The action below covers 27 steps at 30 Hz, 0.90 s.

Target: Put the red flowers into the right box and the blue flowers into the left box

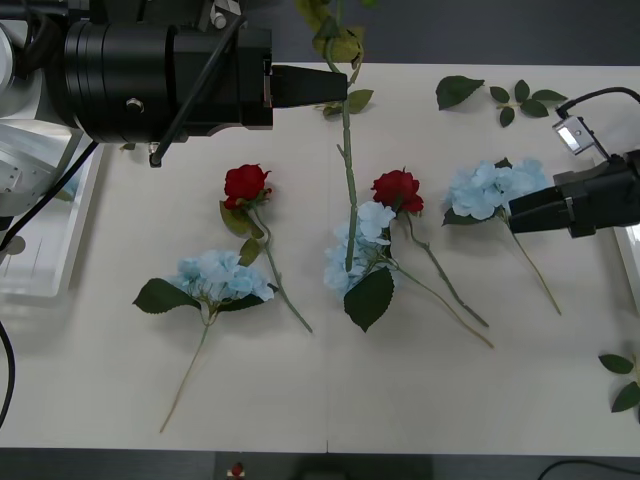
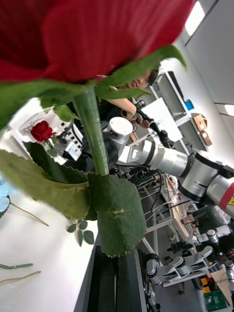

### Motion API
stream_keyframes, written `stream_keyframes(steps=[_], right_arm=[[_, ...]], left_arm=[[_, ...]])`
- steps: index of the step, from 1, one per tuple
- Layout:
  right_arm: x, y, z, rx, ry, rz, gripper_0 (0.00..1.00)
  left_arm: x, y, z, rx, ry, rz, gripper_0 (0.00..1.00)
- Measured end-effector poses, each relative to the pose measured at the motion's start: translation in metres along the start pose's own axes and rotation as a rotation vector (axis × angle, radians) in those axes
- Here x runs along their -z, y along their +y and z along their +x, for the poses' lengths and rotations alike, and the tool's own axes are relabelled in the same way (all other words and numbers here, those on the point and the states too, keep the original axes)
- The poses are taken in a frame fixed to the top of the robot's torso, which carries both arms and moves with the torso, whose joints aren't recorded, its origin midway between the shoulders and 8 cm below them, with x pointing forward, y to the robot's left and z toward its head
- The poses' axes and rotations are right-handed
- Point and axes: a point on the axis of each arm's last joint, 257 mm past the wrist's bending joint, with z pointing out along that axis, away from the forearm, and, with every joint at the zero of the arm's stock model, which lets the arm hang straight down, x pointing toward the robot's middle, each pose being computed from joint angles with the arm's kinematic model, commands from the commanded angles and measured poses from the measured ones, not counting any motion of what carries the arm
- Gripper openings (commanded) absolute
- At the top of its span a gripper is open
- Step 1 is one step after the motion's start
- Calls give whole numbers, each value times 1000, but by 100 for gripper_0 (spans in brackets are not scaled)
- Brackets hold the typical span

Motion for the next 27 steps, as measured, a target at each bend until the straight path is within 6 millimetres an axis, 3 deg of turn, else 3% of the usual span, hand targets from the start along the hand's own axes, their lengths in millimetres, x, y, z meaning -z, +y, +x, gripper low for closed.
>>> stream_keyframes(steps=[4, 13, 22, 27], right_arm=[[-12, 37, -9, 35, 4, -111, 98], [-20, 98, -64, 156, -195, -254, 98], [-64, 138, -43, 102, -261, -392, 98], [-76, 163, -47, 73, -376, -429, 98]], left_arm=[[0, 0, 0, 0, 0, 0, 0], [0, 0, 0, 0, 0, -1, 0], [0, 0, 0, 0, 0, -1, 0], [0, 0, 0, 0, 0, -1, 0]])
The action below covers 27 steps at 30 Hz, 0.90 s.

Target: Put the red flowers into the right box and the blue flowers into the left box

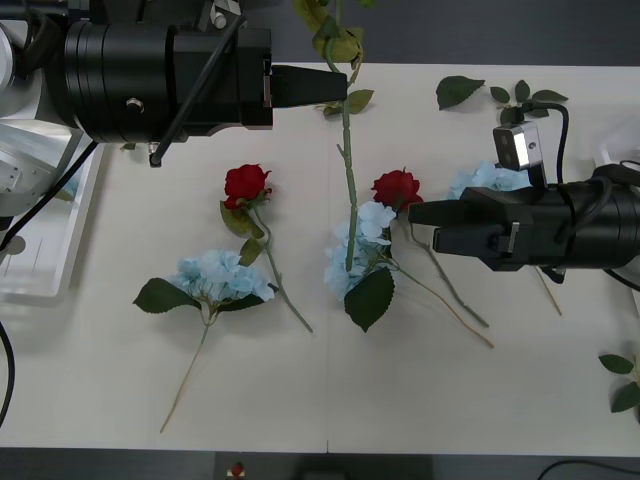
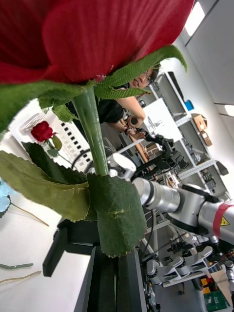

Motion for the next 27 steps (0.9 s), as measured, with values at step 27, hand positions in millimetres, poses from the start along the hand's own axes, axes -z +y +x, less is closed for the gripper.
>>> stream_keyframes(steps=[27], right_arm=[[-94, 27, -20, -39, -344, -38, 85]], left_arm=[[0, 0, 0, 0, 0, 0, 0]])
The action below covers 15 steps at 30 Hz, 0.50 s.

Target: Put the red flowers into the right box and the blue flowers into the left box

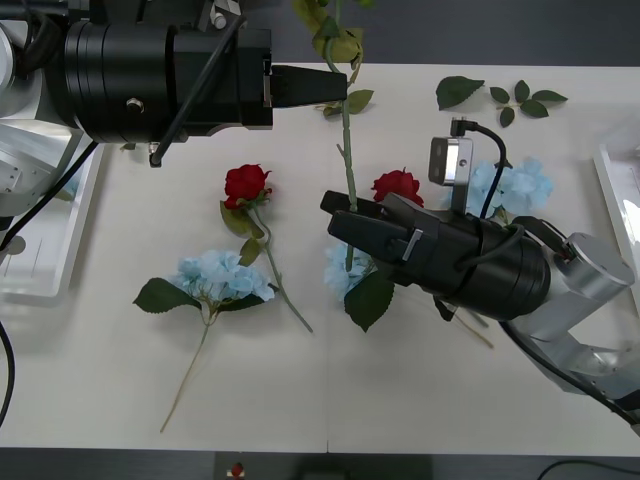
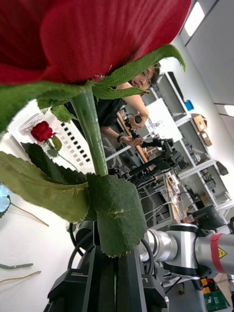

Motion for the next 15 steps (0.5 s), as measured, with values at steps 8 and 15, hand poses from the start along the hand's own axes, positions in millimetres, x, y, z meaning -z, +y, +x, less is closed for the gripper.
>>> stream_keyframes(steps=[8, 15], right_arm=[[-7, -2, -5, -8, -33, 4, 28], [-9, -5, -7, -10, -45, 16, 1]], left_arm=[[0, 0, 0, 0, 0, 0, 0], [0, 0, 0, 0, 0, 0, 0]])
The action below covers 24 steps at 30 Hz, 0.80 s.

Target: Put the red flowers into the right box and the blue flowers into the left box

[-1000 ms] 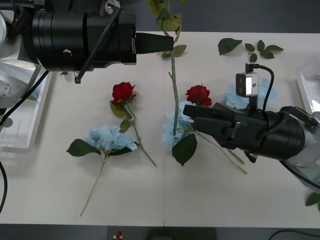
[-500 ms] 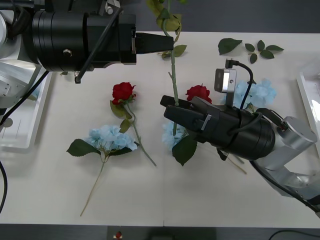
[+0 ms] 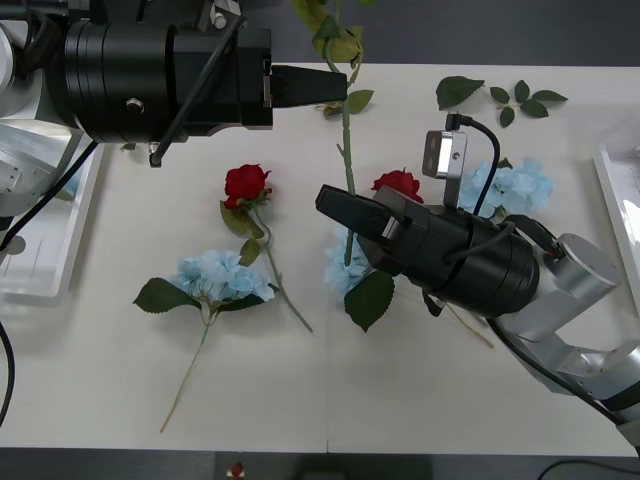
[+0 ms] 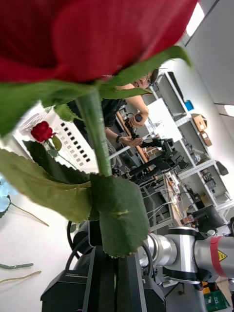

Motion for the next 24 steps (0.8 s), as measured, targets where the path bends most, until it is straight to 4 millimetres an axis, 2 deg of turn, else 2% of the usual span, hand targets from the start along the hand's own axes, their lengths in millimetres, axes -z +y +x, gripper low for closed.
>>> stream_keyframes(steps=[7, 8, 9, 10, 24], right_arm=[[0, 0, 0, 1, 0, -1, 0], [0, 0, 0, 1, 0, -1, 0], [0, 0, 0, 1, 0, -1, 0], [0, 0, 0, 1, 0, 0, 0], [-2, 1, -9, 16, 7, -4, 0]], left_arm=[[0, 0, 0, 0, 0, 0, 0], [0, 0, 0, 0, 0, 0, 9], [0, 0, 0, 0, 0, 0, 51], [0, 0, 0, 0, 0, 0, 100], [0, 0, 0, 0, 0, 0, 100]])
